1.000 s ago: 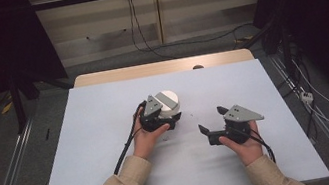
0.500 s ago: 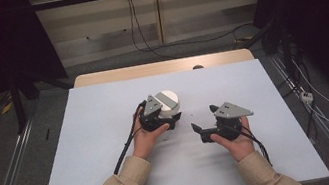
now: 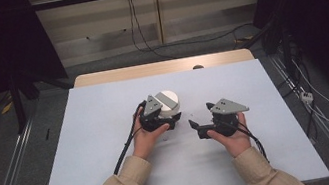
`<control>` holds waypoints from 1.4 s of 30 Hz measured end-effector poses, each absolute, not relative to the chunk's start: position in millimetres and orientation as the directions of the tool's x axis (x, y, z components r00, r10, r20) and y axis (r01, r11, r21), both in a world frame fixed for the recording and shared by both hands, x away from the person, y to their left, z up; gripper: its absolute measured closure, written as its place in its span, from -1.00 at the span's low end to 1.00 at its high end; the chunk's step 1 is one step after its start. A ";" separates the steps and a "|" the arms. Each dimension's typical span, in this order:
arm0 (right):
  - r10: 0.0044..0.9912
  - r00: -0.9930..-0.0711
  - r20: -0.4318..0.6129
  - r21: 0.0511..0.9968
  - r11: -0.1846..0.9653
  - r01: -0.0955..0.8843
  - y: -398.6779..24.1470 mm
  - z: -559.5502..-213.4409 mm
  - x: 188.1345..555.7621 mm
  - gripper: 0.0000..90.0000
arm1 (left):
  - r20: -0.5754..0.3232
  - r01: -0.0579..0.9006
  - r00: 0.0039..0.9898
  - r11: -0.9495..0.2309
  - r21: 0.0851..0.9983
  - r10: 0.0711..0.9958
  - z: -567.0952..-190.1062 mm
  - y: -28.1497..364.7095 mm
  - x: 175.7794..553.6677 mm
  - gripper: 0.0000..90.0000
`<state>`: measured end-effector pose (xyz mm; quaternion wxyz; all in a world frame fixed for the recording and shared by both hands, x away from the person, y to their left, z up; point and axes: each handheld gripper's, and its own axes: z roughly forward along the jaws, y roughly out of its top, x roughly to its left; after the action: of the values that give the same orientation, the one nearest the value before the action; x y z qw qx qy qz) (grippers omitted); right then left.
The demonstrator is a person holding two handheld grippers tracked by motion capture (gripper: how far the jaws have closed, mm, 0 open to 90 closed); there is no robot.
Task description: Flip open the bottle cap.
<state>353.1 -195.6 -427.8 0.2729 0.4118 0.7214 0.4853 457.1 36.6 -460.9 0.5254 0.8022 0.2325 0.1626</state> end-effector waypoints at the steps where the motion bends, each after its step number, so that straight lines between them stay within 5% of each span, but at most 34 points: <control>1: 0.859 -0.513 0.008 0.926 0.187 0.329 -195.3 -427.1 353.6 -0.63 | 0.018 0.202 0.839 -0.342 0.918 0.544 -460.9 36.6 457.0 -0.60; 11: 0.830 -0.557 0.033 0.919 0.194 0.343 -188.2 -423.4 358.1 0.02 | 0.016 0.204 0.838 -0.341 0.918 0.545 -461.0 36.5 457.5 -0.60; 15: 0.818 -0.572 0.053 0.913 0.193 0.360 -186.9 -420.4 360.5 0.50 | 0.018 0.203 0.838 -0.342 0.918 0.545 -461.0 36.3 457.2 -0.60; 22: 0.800 -0.597 0.063 0.910 0.199 0.363 -181.7 -416.8 365.1 0.96 | 0.014 0.204 0.837 -0.337 0.919 0.546 -461.1 36.2 457.3 -0.60; 42: 0.788 -0.613 0.060 0.909 0.211 0.360 -164.3 -410.5 376.5 1.00 | 0.016 0.204 0.837 -0.340 0.918 0.547 -461.1 36.0 456.9 -0.60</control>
<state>376.5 -164.3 -410.5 0.2148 0.3837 0.7480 0.4972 456.9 36.0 -461.1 0.5248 0.8019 0.2340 0.1634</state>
